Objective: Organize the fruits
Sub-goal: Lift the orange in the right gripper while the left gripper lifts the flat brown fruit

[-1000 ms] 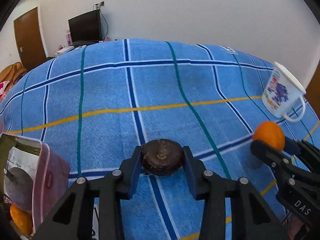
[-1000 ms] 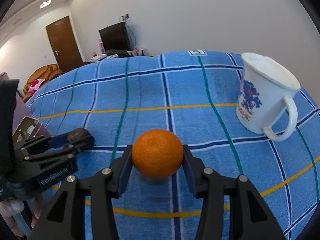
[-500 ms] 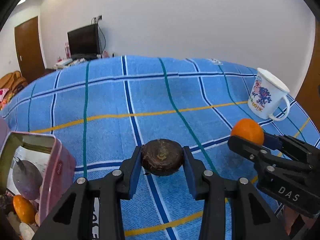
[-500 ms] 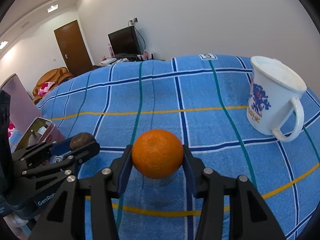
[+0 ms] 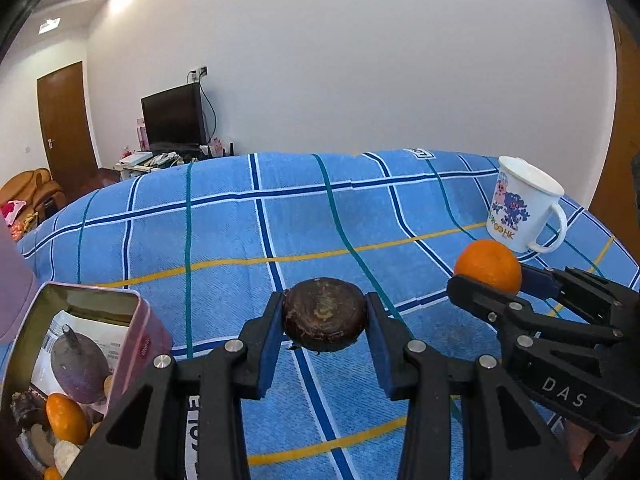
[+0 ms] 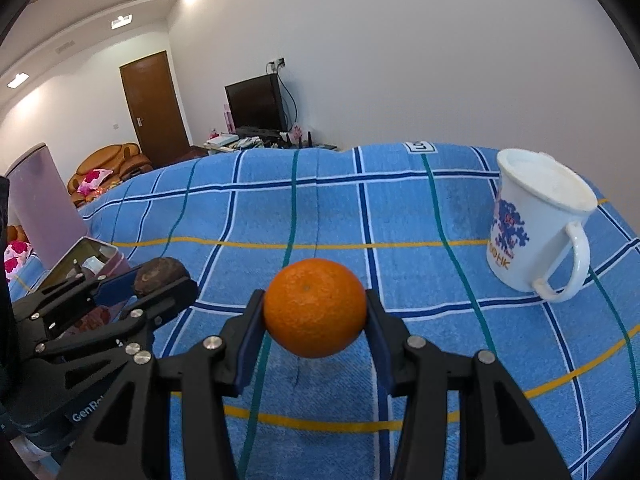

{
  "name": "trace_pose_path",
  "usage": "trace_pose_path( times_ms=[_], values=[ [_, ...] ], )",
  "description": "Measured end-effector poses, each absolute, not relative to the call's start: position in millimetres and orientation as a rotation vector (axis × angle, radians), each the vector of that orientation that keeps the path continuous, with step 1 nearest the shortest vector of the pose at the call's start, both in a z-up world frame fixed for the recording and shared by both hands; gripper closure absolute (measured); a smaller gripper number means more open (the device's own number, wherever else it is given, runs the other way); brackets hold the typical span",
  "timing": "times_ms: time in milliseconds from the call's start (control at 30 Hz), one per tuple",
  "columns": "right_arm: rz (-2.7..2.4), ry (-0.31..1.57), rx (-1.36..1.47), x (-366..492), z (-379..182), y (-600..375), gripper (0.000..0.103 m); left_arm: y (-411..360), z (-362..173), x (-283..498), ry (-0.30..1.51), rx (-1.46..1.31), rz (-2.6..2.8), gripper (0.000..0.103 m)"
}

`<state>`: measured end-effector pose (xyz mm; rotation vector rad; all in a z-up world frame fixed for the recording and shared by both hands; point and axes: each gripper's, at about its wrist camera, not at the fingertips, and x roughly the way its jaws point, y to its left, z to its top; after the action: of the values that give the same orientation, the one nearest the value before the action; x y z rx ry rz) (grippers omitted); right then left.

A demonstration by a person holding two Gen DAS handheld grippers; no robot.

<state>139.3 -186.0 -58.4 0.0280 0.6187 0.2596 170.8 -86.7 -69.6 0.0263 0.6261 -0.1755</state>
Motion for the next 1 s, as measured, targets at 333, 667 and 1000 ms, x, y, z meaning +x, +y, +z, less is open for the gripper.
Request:
trace_pose_path(
  times_ms=[333, 667, 1000],
  values=[
    [0.252, 0.546, 0.009, 126, -51, -184, 0.053, -85, -68, 164, 0.603, 0.024, -0.169, 0.062],
    [0.242, 0.502, -0.003, 119, -48, -183, 0.053, -84, -65, 156, 0.57, 0.03, -0.158, 0.062],
    [0.243, 0.472, -0.002, 112, -46, -182, 0.053, -83, -63, 150, 0.55, 0.029, -0.149, 0.062]
  ],
)
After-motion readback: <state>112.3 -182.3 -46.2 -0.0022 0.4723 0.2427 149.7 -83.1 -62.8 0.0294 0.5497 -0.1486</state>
